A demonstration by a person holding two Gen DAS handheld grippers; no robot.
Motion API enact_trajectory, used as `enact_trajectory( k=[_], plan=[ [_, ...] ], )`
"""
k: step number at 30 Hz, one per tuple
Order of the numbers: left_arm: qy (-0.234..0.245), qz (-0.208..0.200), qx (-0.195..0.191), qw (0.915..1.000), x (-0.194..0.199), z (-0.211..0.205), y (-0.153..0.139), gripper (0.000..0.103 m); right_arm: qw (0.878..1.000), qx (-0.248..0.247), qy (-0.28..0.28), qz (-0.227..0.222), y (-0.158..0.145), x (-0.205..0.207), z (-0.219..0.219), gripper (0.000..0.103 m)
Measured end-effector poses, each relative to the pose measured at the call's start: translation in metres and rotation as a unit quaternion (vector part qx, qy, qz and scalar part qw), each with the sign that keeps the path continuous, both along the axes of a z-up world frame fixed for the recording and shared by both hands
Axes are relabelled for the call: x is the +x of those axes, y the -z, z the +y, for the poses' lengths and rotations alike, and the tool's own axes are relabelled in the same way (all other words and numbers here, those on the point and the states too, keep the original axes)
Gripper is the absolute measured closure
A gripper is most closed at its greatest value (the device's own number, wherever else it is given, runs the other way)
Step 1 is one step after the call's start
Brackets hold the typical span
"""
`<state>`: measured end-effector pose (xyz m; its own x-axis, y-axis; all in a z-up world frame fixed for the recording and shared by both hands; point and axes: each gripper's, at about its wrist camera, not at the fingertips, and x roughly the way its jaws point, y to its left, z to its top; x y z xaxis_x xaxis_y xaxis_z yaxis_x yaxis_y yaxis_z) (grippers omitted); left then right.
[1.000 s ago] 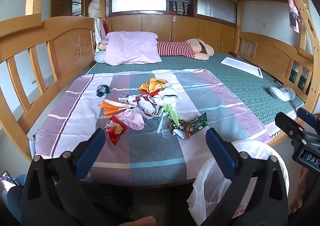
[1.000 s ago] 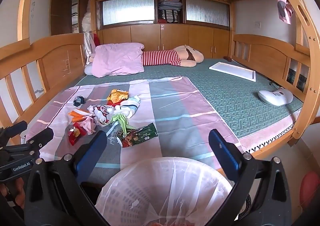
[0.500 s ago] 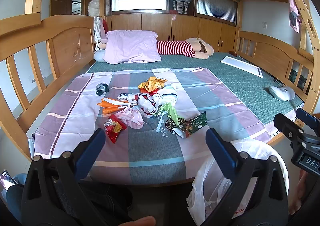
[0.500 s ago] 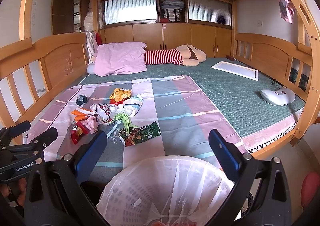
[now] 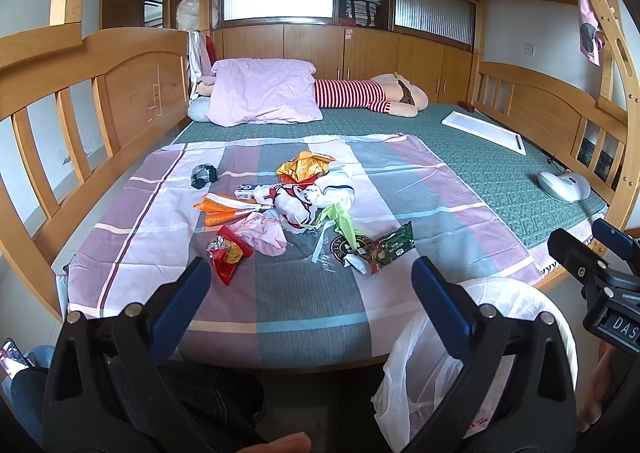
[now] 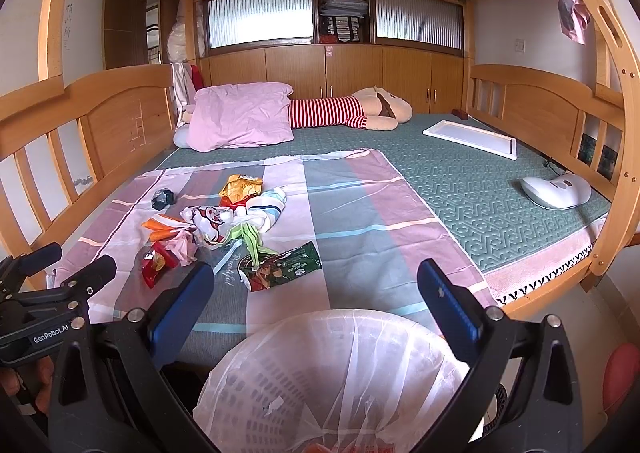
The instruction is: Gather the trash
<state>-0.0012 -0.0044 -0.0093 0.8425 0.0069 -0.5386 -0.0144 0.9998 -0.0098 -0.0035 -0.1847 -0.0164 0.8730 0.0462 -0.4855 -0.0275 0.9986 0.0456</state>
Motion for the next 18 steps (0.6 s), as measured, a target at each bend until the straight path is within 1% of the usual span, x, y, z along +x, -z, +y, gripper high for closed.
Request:
enact_trajectory(
  k=[18],
  plan=[
    [0.001, 0.002, -0.001, 1.0, 0.0005, 0.0004, 0.003, 0.003, 1.0, 0.0, 0.0, 0.001, -0.0002, -0.0005, -0.0004, 0.003]
  ],
)
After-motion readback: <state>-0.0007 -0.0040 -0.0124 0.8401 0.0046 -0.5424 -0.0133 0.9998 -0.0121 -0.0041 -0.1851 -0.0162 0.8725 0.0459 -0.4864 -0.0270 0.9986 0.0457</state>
